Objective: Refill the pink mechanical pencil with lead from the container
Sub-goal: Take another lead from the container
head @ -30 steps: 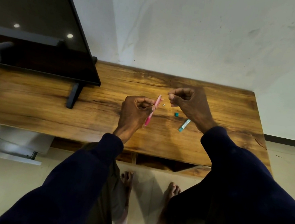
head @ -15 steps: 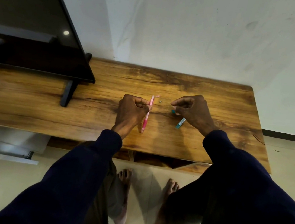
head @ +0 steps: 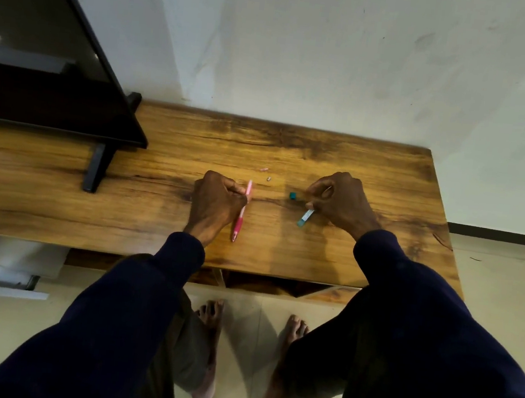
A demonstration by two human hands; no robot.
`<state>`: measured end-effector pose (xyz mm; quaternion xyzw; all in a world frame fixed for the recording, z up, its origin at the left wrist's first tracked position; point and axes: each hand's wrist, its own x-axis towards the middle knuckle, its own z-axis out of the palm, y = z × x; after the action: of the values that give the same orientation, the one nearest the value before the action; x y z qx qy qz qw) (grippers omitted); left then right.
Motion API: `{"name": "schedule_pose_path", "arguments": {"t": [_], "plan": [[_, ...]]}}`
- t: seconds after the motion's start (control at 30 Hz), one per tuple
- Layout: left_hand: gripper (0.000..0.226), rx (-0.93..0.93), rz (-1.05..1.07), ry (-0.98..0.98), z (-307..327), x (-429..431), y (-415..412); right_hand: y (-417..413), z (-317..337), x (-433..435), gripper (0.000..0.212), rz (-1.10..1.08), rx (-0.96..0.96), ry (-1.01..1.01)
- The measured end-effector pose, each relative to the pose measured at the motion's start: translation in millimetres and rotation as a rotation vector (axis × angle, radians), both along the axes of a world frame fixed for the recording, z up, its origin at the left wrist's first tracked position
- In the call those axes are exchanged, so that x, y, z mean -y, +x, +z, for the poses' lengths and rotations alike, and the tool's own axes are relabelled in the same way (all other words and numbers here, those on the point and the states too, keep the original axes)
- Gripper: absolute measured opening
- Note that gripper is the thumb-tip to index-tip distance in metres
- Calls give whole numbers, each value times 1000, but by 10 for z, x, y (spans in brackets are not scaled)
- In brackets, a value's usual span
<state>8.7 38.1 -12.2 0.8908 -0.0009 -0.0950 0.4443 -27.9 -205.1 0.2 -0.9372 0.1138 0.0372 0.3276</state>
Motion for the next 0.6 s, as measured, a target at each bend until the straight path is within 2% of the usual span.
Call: {"name": "schedule_pose_path", "arguments": {"t": [0.27, 0.43, 0.5, 0.6], "plan": [[22, 122, -15, 42, -41, 32, -63, 9, -32, -144, 28, 81, 24, 60], [15, 301, -64, 5, -9, 131, -290, 41, -77, -219, 27, 48, 66, 92], [10, 282, -105, -21, -17, 257, -396, 63, -92, -218, 27, 23, 90, 91], [13, 163, -153, 9, -41, 471, -485, 121, -101, -238, 27, 40, 96, 39]]}}
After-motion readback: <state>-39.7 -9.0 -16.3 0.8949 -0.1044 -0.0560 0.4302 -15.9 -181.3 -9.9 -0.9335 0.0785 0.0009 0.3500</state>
